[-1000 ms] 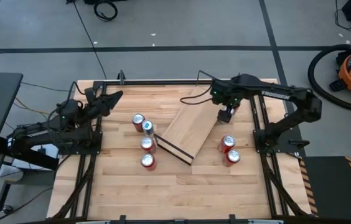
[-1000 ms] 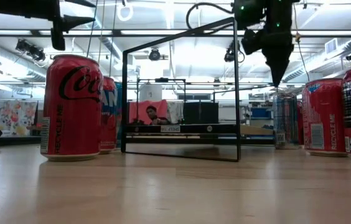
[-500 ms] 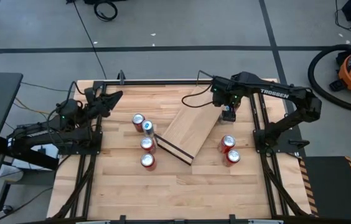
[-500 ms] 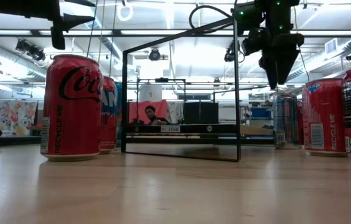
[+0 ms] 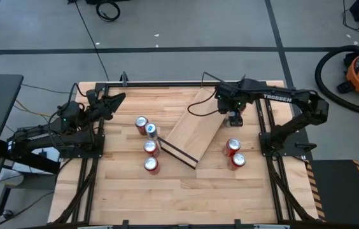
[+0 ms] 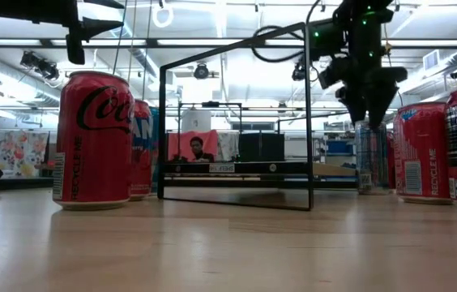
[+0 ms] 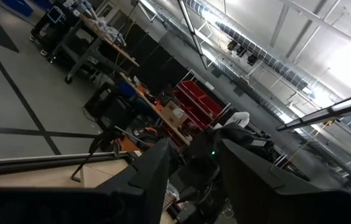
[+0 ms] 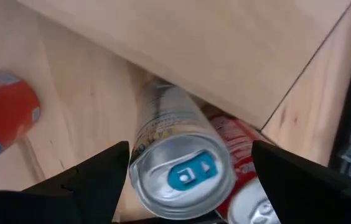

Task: Place canned beverage on shelf
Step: Put the right blue soda can on the shelf

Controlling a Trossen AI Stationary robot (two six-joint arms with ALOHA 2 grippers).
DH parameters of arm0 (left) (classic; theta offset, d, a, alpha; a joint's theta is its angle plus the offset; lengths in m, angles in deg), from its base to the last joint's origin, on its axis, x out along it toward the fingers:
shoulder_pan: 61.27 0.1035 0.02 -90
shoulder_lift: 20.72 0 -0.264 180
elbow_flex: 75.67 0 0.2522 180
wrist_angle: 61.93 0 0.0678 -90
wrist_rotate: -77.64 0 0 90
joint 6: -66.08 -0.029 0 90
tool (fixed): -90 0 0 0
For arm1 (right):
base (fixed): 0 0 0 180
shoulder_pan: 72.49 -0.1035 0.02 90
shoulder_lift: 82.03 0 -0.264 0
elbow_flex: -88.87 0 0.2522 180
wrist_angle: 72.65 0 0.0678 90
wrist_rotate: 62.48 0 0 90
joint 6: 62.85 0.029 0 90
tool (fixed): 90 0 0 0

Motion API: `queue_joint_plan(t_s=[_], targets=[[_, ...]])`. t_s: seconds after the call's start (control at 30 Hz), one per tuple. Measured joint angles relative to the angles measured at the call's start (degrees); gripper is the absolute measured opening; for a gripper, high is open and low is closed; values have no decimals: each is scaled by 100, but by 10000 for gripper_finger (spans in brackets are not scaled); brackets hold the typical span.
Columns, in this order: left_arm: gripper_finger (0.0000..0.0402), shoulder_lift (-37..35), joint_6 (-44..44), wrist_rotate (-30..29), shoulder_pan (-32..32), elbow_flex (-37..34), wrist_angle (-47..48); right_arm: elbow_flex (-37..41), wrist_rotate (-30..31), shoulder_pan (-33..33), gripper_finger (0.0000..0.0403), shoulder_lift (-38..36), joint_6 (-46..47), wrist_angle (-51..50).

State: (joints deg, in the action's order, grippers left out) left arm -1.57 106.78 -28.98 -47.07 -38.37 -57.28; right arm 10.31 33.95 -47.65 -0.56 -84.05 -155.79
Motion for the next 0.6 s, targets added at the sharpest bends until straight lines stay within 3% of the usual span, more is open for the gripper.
queue_joint_plan(t_s=[0.23,0.5,0.6], targets=[[150,0,0,-1,0,2,0,208,-53,-7,340,0,-326,33],[150,0,0,-4,0,2,0,207,-175,-11,253,-2,-905,-4],[150,0,0,-6,0,2,0,206,-194,-52,249,-3,-1374,-101]])
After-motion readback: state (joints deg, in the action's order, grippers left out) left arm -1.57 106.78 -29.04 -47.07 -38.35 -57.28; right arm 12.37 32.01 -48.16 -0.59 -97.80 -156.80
